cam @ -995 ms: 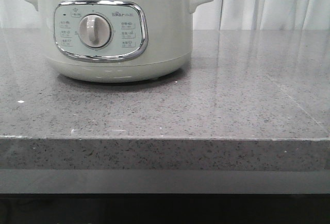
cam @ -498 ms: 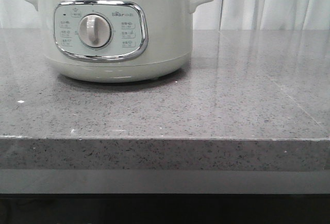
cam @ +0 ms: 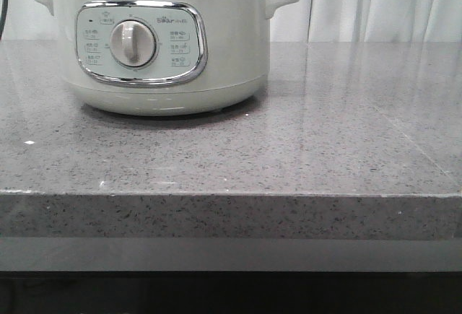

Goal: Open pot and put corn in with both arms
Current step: 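Lower the glass lid onto the pot with the left gripper, then release the lid knob and raise the left gripper away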

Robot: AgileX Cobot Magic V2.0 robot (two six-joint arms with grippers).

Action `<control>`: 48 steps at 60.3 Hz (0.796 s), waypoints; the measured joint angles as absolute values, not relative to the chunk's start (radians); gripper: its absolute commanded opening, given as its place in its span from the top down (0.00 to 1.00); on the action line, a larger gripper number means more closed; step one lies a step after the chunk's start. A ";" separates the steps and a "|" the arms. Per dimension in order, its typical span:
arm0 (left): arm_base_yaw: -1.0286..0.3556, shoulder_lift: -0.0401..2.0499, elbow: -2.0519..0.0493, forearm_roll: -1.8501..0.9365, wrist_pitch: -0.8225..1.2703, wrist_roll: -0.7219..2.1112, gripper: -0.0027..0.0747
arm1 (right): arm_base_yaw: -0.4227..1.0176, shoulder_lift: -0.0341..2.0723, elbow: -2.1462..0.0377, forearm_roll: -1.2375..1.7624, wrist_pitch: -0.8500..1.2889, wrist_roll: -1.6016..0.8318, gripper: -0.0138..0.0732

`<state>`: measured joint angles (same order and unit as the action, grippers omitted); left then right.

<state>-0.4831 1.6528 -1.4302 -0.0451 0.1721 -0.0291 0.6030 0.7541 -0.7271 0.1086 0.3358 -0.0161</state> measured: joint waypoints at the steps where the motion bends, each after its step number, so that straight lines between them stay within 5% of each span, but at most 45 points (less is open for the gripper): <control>1: -0.483 1.655 -1.430 -0.048 0.172 -0.029 0.64 | 0.603 0.754 -0.727 0.109 0.336 -0.016 0.22; 48: -0.483 1.663 -1.442 -0.113 0.218 -0.019 0.64 | 0.603 0.754 -0.727 0.109 0.336 -0.016 0.22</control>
<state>-0.4831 1.6635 -1.4424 -0.1133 0.2179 -0.0190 0.6030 0.7541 -0.7271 0.1086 0.3358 -0.0161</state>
